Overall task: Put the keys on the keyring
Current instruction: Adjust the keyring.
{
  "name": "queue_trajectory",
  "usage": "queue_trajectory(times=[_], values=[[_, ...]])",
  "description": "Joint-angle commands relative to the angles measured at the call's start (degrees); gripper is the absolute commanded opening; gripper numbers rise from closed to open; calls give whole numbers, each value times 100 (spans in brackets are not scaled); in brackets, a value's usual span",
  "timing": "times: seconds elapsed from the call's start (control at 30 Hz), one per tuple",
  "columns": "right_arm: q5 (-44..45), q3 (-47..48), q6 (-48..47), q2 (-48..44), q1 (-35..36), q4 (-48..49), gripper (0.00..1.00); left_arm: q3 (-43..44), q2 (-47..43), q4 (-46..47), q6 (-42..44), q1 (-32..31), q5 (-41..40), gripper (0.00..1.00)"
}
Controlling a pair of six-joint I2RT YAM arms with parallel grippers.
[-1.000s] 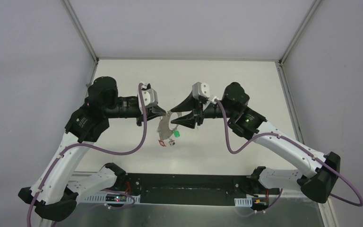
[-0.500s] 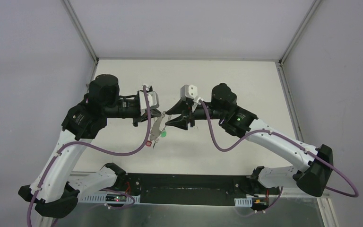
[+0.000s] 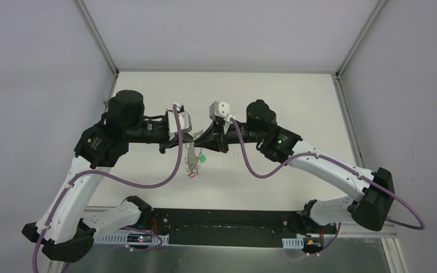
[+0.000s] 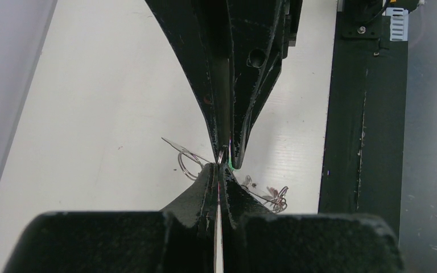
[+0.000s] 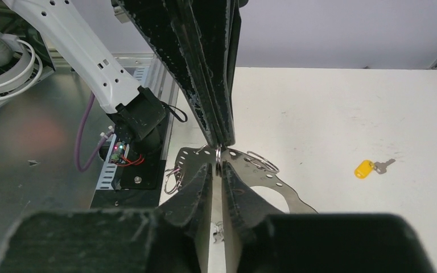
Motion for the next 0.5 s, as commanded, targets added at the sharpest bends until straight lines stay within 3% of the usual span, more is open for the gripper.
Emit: queue_trajectory(times=[0.0,0.17,0.33,0.4,0.47], values=[[-17,300,75,2,49,301,9,144,-24,179,78,-61,150,0],[246,268,198,-57,56,321,7,65,-70,179,60,-77,182,0],[233,281,299,-69,50,397,37,-11,-76,186,51,-88,225,0],[220,275,297,-60,53,381,37,-38,-76,187,55,-93,239,0],[190,261,297,-66,50,376,25,-59,-96,190,55,-97,244,0]])
